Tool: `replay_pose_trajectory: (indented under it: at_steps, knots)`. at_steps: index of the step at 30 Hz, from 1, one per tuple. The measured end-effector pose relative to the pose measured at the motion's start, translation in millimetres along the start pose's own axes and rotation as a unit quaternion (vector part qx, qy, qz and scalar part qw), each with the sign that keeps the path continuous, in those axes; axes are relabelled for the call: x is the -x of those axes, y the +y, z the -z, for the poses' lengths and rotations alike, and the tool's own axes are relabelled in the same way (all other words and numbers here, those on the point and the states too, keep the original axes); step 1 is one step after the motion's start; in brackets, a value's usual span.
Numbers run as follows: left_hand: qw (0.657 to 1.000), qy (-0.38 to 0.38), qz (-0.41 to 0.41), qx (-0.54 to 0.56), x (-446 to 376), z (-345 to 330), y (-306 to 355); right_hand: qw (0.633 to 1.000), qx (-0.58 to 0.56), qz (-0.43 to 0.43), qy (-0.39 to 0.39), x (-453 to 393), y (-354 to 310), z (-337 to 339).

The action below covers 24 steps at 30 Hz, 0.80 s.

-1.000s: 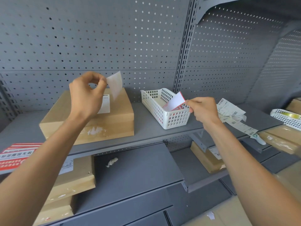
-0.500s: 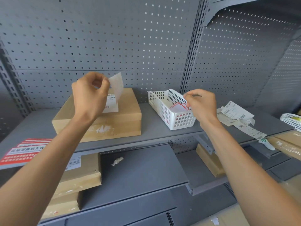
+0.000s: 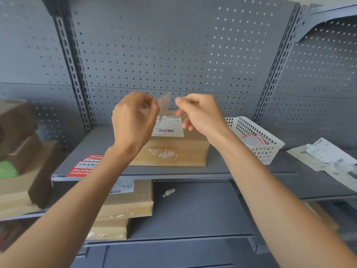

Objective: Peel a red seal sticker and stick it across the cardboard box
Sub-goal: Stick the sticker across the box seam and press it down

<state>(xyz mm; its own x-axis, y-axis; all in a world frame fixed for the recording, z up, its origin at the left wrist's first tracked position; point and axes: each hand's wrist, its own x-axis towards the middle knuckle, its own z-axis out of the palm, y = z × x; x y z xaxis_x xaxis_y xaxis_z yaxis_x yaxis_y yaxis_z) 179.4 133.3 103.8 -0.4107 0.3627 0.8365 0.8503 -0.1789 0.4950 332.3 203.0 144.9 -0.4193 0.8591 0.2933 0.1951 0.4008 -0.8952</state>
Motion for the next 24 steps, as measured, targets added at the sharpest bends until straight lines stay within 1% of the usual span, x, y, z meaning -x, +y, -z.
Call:
replay_pose_trajectory:
  at_steps: [6,9,12,15,16,18,19,21,23,24]
  knots:
    - [0.987,0.042,-0.129,-0.090,2.2,25.7,-21.7,1.000,-0.011,0.019,-0.006,1.7,-14.4,-44.1]
    - [0.970,0.063,-0.194,-0.131,3.3,36.2,-29.0,1.000,-0.013,0.017,-0.019,7.8,-19.6,-55.6]
    - [0.946,0.077,-0.263,-0.171,3.7,44.0,-34.6,0.999,-0.013,0.017,-0.026,12.7,-23.6,-60.8]
    - [0.937,0.067,-0.292,-0.179,6.1,47.7,-36.4,0.999,-0.027,0.020,-0.028,15.6,-26.1,-62.1]
    - [0.941,0.059,-0.288,-0.169,7.3,48.8,-36.3,0.999,-0.033,0.026,-0.025,16.4,-26.6,-61.5]
    - [0.960,0.048,-0.241,-0.131,9.6,53.3,-34.8,0.998,-0.035,0.046,-0.014,18.4,-26.3,-58.8]
    - [0.973,0.047,-0.200,-0.103,9.8,57.0,-33.8,0.998,-0.035,0.058,-0.009,19.7,-25.7,-56.2]
    - [0.993,0.061,-0.087,-0.041,9.1,65.5,-33.3,0.996,-0.040,0.082,-0.007,22.3,-22.1,-48.2]
    - [0.996,0.077,0.029,0.023,9.0,72.6,-34.9,0.994,-0.047,0.099,-0.017,25.0,-16.7,-38.2]
    - [0.993,0.077,0.072,0.057,9.2,74.2,-36.0,0.993,-0.044,0.104,-0.021,26.0,-13.8,-33.6]
